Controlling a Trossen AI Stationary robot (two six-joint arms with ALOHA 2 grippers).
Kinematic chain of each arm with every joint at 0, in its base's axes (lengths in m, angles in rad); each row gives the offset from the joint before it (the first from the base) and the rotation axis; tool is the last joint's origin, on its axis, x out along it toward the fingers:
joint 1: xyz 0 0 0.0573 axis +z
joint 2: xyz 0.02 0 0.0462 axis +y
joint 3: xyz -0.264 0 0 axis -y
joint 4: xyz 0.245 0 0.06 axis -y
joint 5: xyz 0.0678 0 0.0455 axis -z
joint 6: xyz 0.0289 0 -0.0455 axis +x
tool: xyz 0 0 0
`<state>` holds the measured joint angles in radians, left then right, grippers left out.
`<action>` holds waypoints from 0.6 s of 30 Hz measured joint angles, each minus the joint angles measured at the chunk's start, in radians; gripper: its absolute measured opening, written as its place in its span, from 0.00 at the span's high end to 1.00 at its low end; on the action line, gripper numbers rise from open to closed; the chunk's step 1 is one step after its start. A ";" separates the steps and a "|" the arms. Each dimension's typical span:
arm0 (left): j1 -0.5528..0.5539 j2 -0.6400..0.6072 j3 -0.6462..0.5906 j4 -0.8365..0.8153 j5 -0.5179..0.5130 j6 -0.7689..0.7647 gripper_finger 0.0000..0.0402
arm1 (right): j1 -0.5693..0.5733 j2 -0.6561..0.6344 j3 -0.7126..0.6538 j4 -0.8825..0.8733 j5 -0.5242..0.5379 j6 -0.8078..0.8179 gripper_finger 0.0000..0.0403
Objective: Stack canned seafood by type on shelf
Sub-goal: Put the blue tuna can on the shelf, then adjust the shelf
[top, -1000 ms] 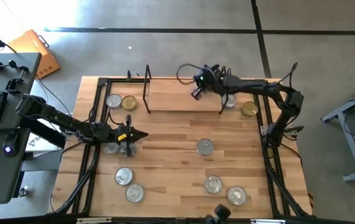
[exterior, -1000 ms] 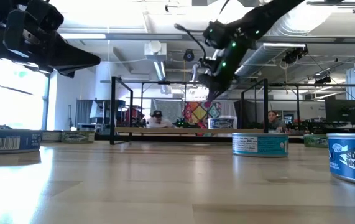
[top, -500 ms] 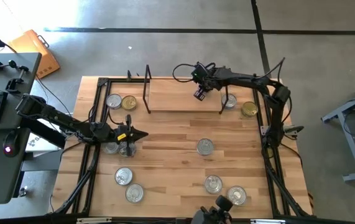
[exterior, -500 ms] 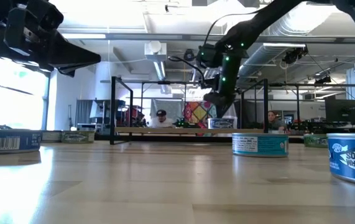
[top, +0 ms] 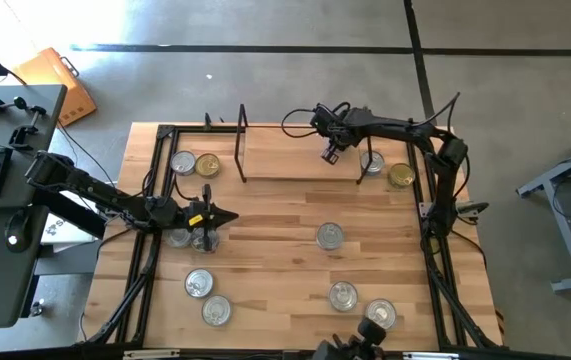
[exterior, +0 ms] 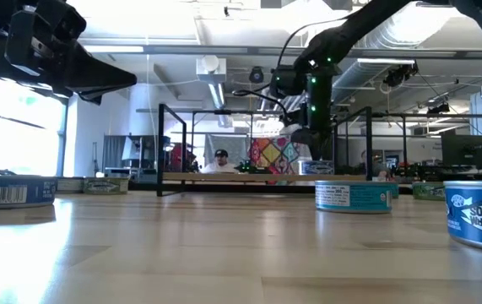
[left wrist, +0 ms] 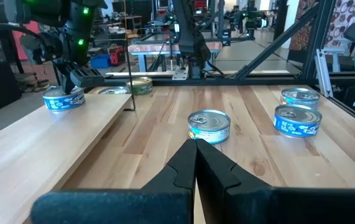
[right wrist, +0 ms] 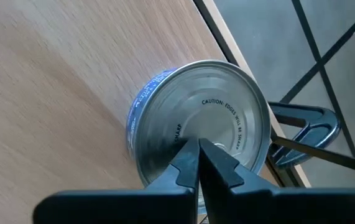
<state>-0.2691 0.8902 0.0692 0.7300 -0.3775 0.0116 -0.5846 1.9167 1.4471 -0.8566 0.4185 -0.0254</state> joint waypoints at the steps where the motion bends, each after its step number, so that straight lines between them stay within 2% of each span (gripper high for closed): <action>1: 0.000 0.000 0.000 0.000 0.000 0.000 1.00 | 0.000 0.000 0.000 0.000 0.000 0.000 1.00; 13: 0.000 0.000 0.000 0.000 0.000 -0.008 1.00 | 0.015 -0.057 -0.001 0.055 0.019 -0.006 1.00; 18: 0.000 0.000 0.000 0.000 0.000 -0.010 1.00 | 0.100 -0.104 -0.012 0.102 0.004 -0.044 1.00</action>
<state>-0.2691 0.8902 0.0692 0.7296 -0.3771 0.0021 -0.4848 1.8129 1.4351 -0.7544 0.4222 -0.0695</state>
